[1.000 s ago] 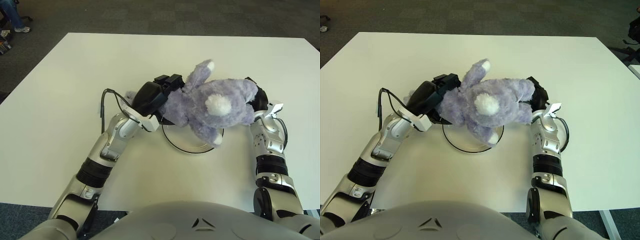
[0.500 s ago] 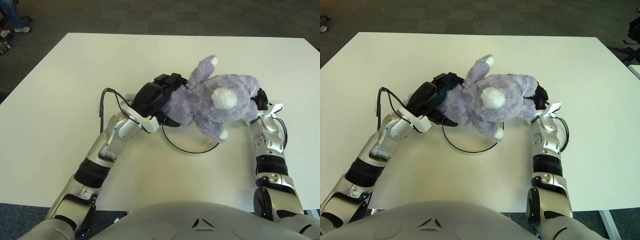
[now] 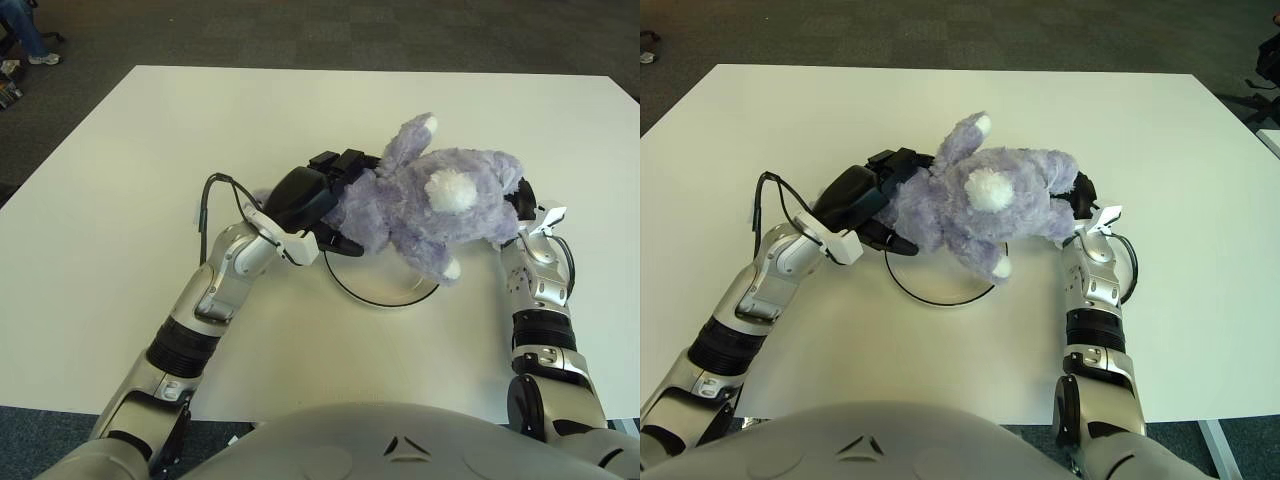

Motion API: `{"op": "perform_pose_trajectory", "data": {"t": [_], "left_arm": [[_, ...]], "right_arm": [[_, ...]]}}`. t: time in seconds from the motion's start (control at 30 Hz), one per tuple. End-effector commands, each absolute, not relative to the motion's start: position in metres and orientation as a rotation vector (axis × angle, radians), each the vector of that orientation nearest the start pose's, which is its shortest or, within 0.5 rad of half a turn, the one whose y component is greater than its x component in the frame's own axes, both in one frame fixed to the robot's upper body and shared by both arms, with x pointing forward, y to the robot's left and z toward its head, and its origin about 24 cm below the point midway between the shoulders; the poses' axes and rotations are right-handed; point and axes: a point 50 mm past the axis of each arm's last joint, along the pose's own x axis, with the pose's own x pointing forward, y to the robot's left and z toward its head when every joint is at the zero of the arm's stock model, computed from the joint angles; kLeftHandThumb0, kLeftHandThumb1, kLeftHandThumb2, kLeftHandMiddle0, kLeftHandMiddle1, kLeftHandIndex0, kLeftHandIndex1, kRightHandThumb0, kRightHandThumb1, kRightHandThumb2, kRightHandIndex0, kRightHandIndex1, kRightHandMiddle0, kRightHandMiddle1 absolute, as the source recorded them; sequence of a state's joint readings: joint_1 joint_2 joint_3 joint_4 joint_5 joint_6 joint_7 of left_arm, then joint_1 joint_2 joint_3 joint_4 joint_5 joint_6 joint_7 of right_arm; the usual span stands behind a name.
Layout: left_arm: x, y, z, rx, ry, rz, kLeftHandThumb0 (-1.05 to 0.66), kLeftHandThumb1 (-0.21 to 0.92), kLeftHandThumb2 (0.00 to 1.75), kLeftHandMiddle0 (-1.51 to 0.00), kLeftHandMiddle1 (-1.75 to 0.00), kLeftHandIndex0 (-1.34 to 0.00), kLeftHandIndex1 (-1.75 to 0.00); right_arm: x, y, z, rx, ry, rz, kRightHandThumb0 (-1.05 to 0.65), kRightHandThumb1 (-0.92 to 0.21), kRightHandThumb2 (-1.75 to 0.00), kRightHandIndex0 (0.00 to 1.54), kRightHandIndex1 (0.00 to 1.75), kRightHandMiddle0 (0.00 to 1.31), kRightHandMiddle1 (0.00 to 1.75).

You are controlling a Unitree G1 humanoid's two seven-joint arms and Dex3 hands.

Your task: Put the doll into the plate.

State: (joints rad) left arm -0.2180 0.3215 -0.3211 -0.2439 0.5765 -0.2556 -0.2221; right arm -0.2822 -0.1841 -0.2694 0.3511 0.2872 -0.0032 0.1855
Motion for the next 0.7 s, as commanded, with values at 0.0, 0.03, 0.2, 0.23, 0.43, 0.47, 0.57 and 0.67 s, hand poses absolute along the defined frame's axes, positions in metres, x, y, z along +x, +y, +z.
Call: {"op": "perform_pose_trajectory", "data": {"t": [0.0, 0.03, 0.2, 0.23, 0.43, 0.47, 0.57, 0.67], "left_arm": [[0.2463, 0.0831, 0.1392, 0.938, -0.653, -0.580, -0.88, 0.91, 0.25, -0.24, -0.69, 0.00, -0.66], [0.2462, 0.0832, 0.1393, 0.941, -0.650, -0.582, -0.88, 0.91, 0.25, -0.24, -0.68, 0.00, -0.66], [0.2459, 0.0834, 0.1398, 0.947, -0.643, -0.586, -0.91, 0.92, 0.27, -0.23, -0.64, 0.00, -0.61], [0.2458, 0.0834, 0.1399, 0.948, -0.642, -0.586, -0.91, 0.92, 0.28, -0.23, -0.64, 0.00, -0.60], [0.2450, 0.0835, 0.1404, 0.947, -0.642, -0.590, -0.95, 0.92, 0.33, -0.22, -0.60, 0.00, -0.52], [0.2451, 0.0834, 0.1407, 0.946, -0.642, -0.591, -0.96, 0.92, 0.34, -0.22, -0.59, 0.00, -0.49], [0.2440, 0.0841, 0.1424, 0.939, -0.645, -0.595, -0.98, 0.92, 0.37, -0.21, -0.57, 0.00, -0.43], [0.2410, 0.0862, 0.1450, 0.928, -0.651, -0.599, -1.01, 0.92, 0.45, -0.22, -0.37, 0.00, -0.29]], "right_arm": [[0.2894, -0.2283, 0.0232, 0.202, 0.135, -0.072, -0.45, -0.42, -1.18, 1.15, 1.75, 0.53, 1.75], [0.2894, -0.2283, 0.0232, 0.201, 0.135, -0.074, -0.45, -0.42, -1.19, 1.15, 1.75, 0.53, 1.75], [0.2894, -0.2282, 0.0234, 0.199, 0.135, -0.075, -0.45, -0.42, -1.18, 1.13, 1.75, 0.53, 1.75], [0.2893, -0.2281, 0.0235, 0.199, 0.135, -0.075, -0.45, -0.42, -1.18, 1.13, 1.75, 0.53, 1.75], [0.2891, -0.2280, 0.0236, 0.201, 0.135, -0.080, -0.45, -0.43, -1.18, 1.12, 1.75, 0.53, 1.75], [0.2892, -0.2282, 0.0238, 0.202, 0.135, -0.082, -0.45, -0.43, -1.17, 1.12, 1.75, 0.52, 1.75], [0.2895, -0.2284, 0.0242, 0.203, 0.133, -0.082, -0.44, -0.44, -1.16, 1.12, 1.75, 0.51, 1.75], [0.2895, -0.2283, 0.0244, 0.204, 0.133, -0.079, -0.44, -0.45, -1.15, 1.12, 1.75, 0.51, 1.75]]}}
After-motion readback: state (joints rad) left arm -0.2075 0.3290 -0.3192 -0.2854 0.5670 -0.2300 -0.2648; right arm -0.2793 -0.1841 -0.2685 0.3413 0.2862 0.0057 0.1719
